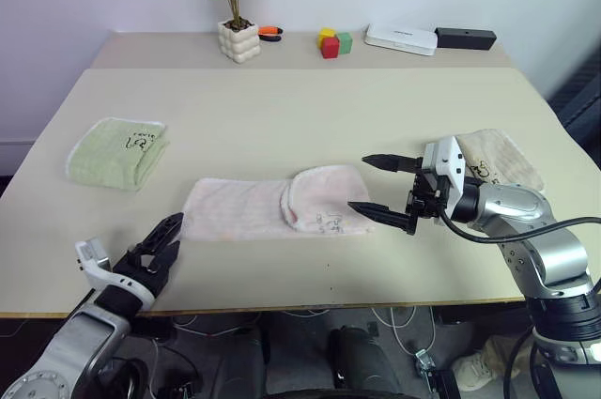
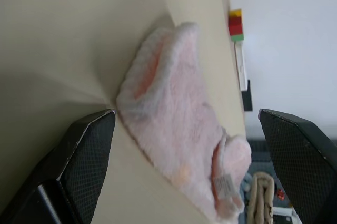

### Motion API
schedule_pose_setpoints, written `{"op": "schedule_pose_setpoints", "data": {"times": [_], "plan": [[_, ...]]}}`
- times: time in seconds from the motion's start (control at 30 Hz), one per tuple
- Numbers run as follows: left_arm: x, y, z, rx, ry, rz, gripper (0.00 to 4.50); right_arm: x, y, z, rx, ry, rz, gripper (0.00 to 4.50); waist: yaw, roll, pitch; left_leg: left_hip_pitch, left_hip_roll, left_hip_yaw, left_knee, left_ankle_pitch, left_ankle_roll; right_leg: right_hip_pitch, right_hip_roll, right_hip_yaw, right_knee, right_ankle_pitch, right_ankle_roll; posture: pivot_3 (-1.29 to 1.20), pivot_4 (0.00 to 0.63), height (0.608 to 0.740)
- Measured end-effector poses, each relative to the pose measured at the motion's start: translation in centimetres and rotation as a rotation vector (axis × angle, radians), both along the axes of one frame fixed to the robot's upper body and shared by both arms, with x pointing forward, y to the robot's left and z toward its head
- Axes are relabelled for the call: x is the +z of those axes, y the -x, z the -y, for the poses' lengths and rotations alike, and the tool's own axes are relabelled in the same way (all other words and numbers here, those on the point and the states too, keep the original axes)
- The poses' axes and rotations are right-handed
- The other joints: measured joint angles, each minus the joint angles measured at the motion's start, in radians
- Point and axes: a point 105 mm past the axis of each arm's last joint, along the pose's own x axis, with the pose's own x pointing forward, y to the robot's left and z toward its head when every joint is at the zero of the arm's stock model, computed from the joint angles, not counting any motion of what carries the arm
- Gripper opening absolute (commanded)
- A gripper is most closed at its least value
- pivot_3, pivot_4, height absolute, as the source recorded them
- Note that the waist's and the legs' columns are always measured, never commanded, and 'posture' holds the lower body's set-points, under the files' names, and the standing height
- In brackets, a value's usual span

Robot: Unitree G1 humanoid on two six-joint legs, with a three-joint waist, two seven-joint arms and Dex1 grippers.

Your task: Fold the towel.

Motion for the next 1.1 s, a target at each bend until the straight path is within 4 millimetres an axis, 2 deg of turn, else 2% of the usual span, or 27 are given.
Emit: {"op": "schedule_pose_setpoints", "data": {"times": [0.07,0.23,0.3,0.43,0.5,0.6,0.7,0.77,0.9,0.97,1.1], "plan": [[-0.2,-0.3,0.2,-0.019,-0.01,-0.022,3.71,0.0,0.0,0.0,-0.003,0.0,0.002,4.5,0.0,0.001,0.0,0.0,0.0,0.0,0.0,0.0,0.0,0.0,0.0,0.0,0.0,0.0,0.0,0.0,0.15,0.74],[-1.3,-1.0,0.1,-0.006,0.029,-0.07,1.11,0.2,-0.3,0.0,-0.021,0.005,0.015,4.5,0.0,0.001,0.0,0.0,-0.001,0.0,0.0,0.0,0.0,0.0,-0.003,0.0,-0.001,0.0,0.0,0.0,0.15,0.74],[-0.6,-1.4,0.3,-0.018,0.029,-0.041,0.1,0.1,-0.4,0.1,-0.031,0.01,0.018,4.5,0.002,0.002,-0.001,0.0,-0.001,0.0,0.0,0.0,0.0,-0.001,-0.003,-0.001,-0.002,0.0,0.0,0.0,0.15,0.74],[-0.1,-1.7,0.3,-0.033,0.026,-0.006,0.04,-0.5,-0.1,0.5,-0.038,0.026,0.002,4.5,0.0,0.002,-0.001,0.0,-0.001,0.0,0.0,0.0,0.001,0.0,-0.004,-0.001,-0.003,0.0,0.0,0.0,0.15,0.74],[0.8,-2.2,0.3,-0.044,0.03,0.044,0.04,-1.2,0.3,1.1,-0.034,0.062,-0.023,4.5,0.002,0.002,-0.001,-0.001,-0.001,0.0,-0.001,-0.001,0.001,-0.001,-0.004,-0.001,-0.005,0.0,0.0,0.0,0.15,0.74],[3.6,-3.1,-0.5,-0.058,0.013,0.18,0.04,-2.0,1.1,2.8,-0.038,0.119,-0.068,4.5,0.0,0.002,0.0,-0.001,-0.001,0.0,-0.002,-0.001,0.002,0.001,-0.004,-0.002,-0.01,0.001,-0.002,0.0,0.15,0.74],[6.1,-3.7,-1.2,-0.087,-0.04,0.303,0.04,-1.4,1.3,4.2,-0.063,0.126,-0.065,4.5,-0.006,0.002,0.0,-0.001,-0.002,0.002,-0.003,-0.002,0.004,0.004,-0.004,-0.001,-0.012,0.002,-0.003,0.0,0.15,0.74],[7.3,-4.1,-0.8,-0.131,-0.07,0.374,0.04,-0.8,1.3,4.5,-0.075,0.11,-0.05,4.5,-0.006,0.002,0.0,-0.001,-0.002,0.002,-0.003,-0.002,0.004,0.003,-0.004,-0.001,-0.012,0.002,-0.003,0.0,0.15,0.74],[8.9,-3.9,1.3,-0.313,-0.178,0.478,0.04,-0.2,1.0,4.9,-0.094,0.104,-0.032,4.5,-0.004,0.001,0.0,-0.001,-0.003,0.003,-0.005,-0.002,0.004,0.002,-0.004,-0.001,-0.014,0.002,-0.003,0.0,0.15,0.74],[8.5,-3.8,3.4,-0.445,-0.272,0.506,0.04,-0.2,0.9,5.0,-0.098,0.103,-0.029,4.5,-0.002,0.001,0.001,-0.001,-0.004,0.003,-0.006,-0.002,0.004,0.001,-0.004,-0.001,-0.014,0.002,-0.003,0.0,0.15,0.74],[8.5,-4.5,7.6,-0.632,-0.318,0.599,0.04,0.2,0.7,4.9,-0.106,0.103,-0.011,4.5,0.001,0.001,0.001,-0.002,-0.005,0.002,-0.006,-0.002,0.004,0.004,-0.005,-0.001,-0.015,0.002,-0.003,0.0,0.15,0.74]]}}
